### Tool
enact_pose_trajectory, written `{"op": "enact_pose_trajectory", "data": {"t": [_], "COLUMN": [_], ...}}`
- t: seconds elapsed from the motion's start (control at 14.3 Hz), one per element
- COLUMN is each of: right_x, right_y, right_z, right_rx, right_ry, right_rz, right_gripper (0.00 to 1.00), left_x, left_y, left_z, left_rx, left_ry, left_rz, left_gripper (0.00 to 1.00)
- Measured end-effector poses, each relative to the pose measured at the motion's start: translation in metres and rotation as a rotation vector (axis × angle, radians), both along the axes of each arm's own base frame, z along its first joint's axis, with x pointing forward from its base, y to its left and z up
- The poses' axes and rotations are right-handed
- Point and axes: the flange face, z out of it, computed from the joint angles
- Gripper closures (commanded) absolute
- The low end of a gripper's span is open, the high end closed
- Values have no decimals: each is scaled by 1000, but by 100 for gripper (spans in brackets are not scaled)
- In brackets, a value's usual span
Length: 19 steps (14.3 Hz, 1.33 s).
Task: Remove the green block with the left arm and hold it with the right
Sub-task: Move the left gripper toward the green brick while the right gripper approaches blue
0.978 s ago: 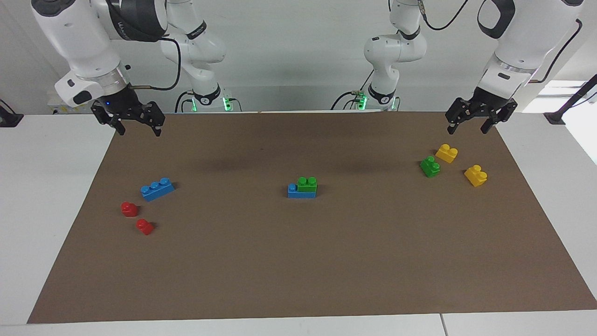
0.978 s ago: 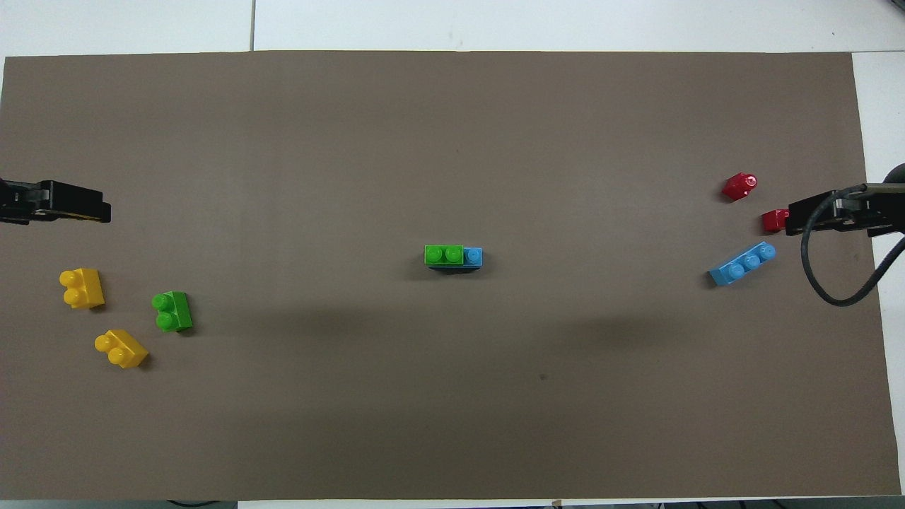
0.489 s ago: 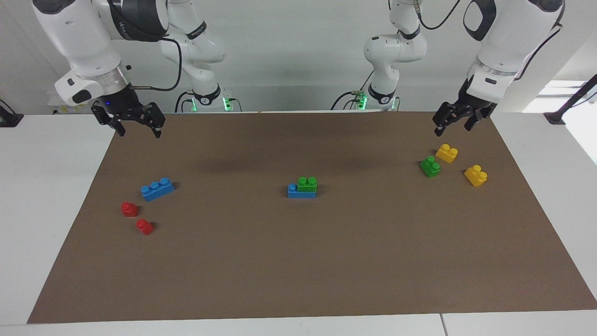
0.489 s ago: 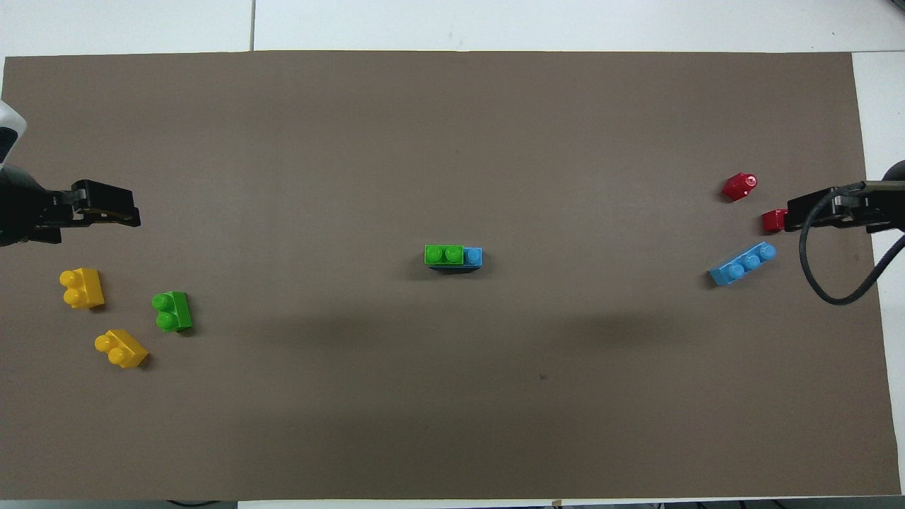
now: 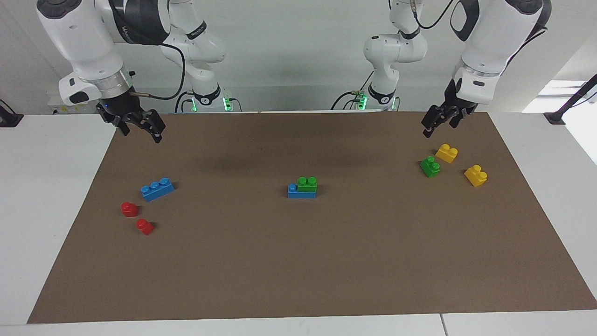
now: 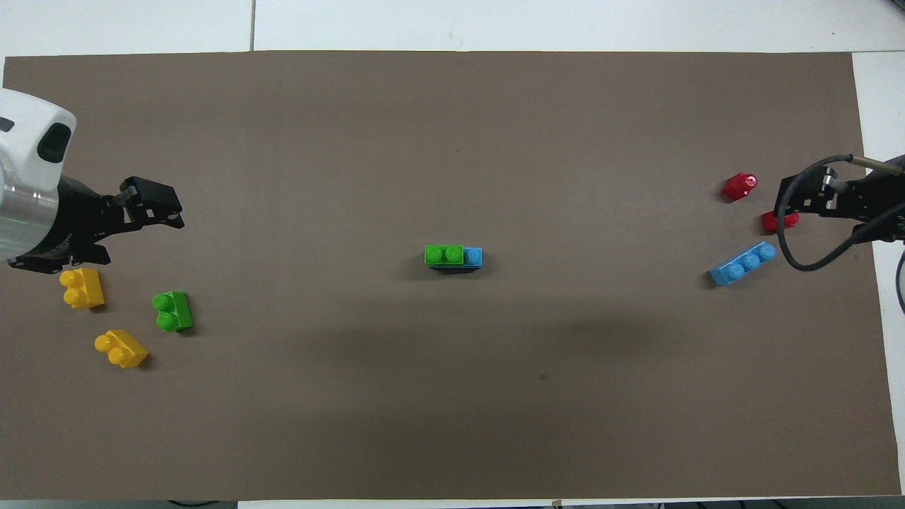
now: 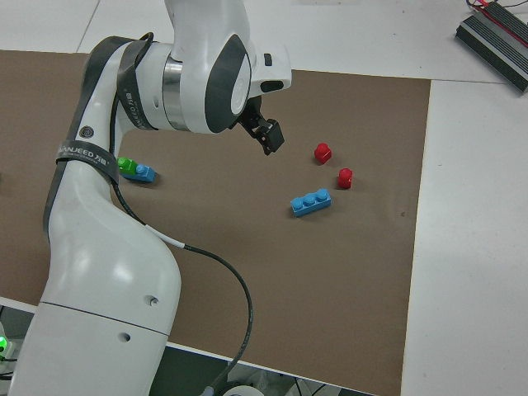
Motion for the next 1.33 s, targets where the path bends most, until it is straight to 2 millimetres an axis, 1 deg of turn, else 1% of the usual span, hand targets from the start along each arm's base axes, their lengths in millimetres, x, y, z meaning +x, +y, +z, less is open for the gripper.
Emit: {"op": "enact_pose_trajectory", "data": {"t": [0.14,0.28,0.49,0.63,0.77,0.91,1.05,1.33], "right_x": [-1,3,16,27,35,40,45,50], "right_y": [15,36,72,97,121,139,152,176], "right_z": [-8,-16,-35,-47,-61,-77,-92,-120], "right_rx": [75,163,319,409,451,466,473,473], "right_ry": [36,77,156,212,252,287,313,329], "right_rz": [-175,-344,-558,-682,-758,-804,-847,-881], "right_gripper": [2,2,2,3,3,3,3,3], "left_x": [-11,-21,-30,-31,-30,-29,-32,-39], "left_y": [-18,-34,-57,-68,-78,-84,-92,-105], "left_z": [-10,-18,-30,-36,-37,-40,-43,-49], "left_rx": [-4,-9,-23,-43,-82,-117,-130,-139], "left_ry": [-6,-9,-13,-31,-55,-71,-70,-42], "left_rz": [83,147,249,374,546,701,765,827], "left_gripper": [0,0,0,0,0,0,0,0]}}
